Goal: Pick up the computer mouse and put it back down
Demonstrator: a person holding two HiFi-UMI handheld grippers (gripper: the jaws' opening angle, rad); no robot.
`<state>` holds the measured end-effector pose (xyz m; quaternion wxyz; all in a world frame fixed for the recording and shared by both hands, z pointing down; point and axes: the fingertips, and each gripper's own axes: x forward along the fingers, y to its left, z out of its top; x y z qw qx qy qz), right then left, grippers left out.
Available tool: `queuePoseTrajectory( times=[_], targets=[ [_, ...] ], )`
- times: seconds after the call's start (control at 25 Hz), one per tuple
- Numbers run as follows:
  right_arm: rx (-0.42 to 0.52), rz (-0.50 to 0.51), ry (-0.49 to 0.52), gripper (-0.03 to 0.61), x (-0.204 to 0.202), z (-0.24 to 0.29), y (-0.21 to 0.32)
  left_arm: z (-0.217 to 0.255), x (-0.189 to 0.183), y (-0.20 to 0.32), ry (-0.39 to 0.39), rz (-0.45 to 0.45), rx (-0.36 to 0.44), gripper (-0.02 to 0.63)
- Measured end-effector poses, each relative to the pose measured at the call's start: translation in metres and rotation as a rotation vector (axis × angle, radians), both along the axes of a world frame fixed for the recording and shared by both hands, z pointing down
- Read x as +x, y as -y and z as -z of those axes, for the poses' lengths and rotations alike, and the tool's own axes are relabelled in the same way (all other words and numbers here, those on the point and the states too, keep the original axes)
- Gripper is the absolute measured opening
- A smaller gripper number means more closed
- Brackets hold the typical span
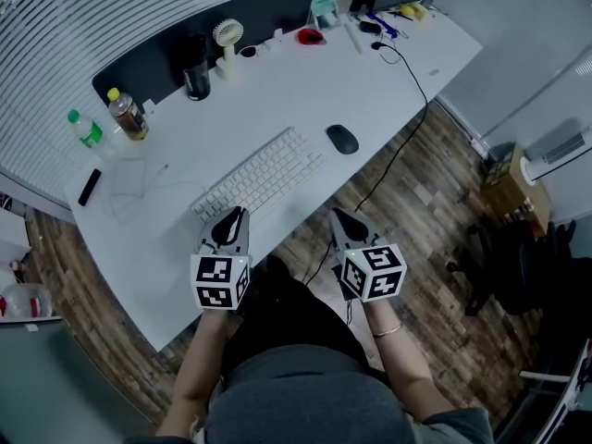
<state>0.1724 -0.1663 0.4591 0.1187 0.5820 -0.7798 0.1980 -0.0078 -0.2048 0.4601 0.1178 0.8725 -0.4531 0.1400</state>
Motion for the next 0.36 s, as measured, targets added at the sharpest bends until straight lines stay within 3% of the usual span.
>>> queuePoseTrajectory(
  times=[0.36],
  targets=[
    [-0.004, -0.044, -0.022, 0.002, 0.017, 0.009, -0.011, 0.004, 0.004, -0.005, -0.014, -0.014, -0.002, 0.044]
  ],
)
